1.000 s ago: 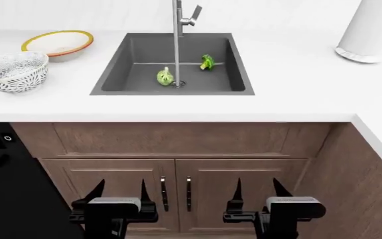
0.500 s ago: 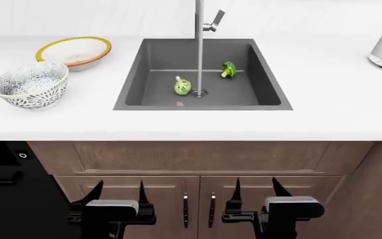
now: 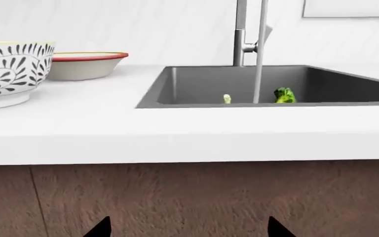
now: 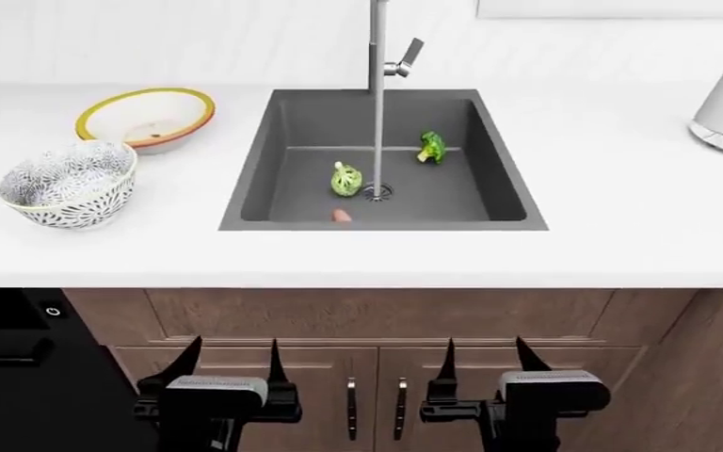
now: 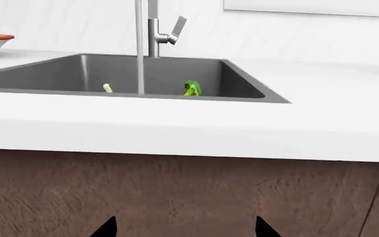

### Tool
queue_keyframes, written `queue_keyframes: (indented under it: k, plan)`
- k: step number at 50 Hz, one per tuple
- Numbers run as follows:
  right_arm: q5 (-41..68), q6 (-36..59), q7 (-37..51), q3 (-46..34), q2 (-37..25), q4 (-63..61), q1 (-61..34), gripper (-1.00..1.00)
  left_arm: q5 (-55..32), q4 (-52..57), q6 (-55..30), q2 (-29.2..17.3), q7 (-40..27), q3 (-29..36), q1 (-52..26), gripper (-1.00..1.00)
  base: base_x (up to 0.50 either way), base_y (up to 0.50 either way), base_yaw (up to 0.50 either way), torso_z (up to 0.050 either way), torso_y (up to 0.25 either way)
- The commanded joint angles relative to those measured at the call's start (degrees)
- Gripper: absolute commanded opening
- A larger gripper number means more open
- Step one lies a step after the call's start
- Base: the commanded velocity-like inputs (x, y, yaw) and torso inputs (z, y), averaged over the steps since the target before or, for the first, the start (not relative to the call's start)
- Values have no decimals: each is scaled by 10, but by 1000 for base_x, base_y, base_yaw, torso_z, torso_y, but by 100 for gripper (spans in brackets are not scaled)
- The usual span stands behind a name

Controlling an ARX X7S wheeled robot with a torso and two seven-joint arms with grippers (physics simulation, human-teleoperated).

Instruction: Pick the sweet potatos and broccolis from the sink and place them in one bowl. Place the broccoli in the other bowl. Then turn off the sink faucet.

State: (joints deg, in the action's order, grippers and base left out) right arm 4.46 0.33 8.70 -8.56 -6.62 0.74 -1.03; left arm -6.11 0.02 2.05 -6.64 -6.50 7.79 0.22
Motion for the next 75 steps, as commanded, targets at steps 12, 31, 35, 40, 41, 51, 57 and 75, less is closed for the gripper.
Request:
queue_keyframes:
  k: [12, 31, 35, 40, 41, 51, 57, 75]
  plan:
    - [9, 3, 14, -11, -9, 2, -3, 100, -13, 0, 8, -11, -9, 11, 1, 100, 0, 0, 0, 50, 0]
    - [-45, 5, -50, 55, 46, -1, 5, 100, 37, 11, -3, 42, 40, -62, 11, 100, 0, 0, 0, 8, 0]
    - [-44, 6, -41, 48, 40, -3, 5, 100, 30, 12, -2, 38, 35, -58, 11, 100, 0, 0, 0, 0, 0]
    - [-43, 38, -27, 46, 35, -50, 10, 100, 6, 40, -10, 34, 30, -61, 15, 100, 0, 0, 0, 0, 0]
    - [-43, 43, -25, 45, 34, -58, 10, 100, 6, 45, -12, 34, 29, -60, 16, 100, 0, 0, 0, 0, 0]
    - [-27, 309, -33, 61, -19, -304, -61, 100, 2, 264, -262, -1, 27, -23, -38, 100, 0, 0, 0, 0, 0]
    - [-4, 492, -58, 78, -54, -388, -162, 100, -60, 371, -450, -10, 39, -51, -120, 100, 0, 0, 0, 0, 0]
    - [65, 784, -135, 104, -152, -346, -523, 100, -110, 315, -799, -70, 13, -66, -521, 100, 0, 0, 0, 0, 0]
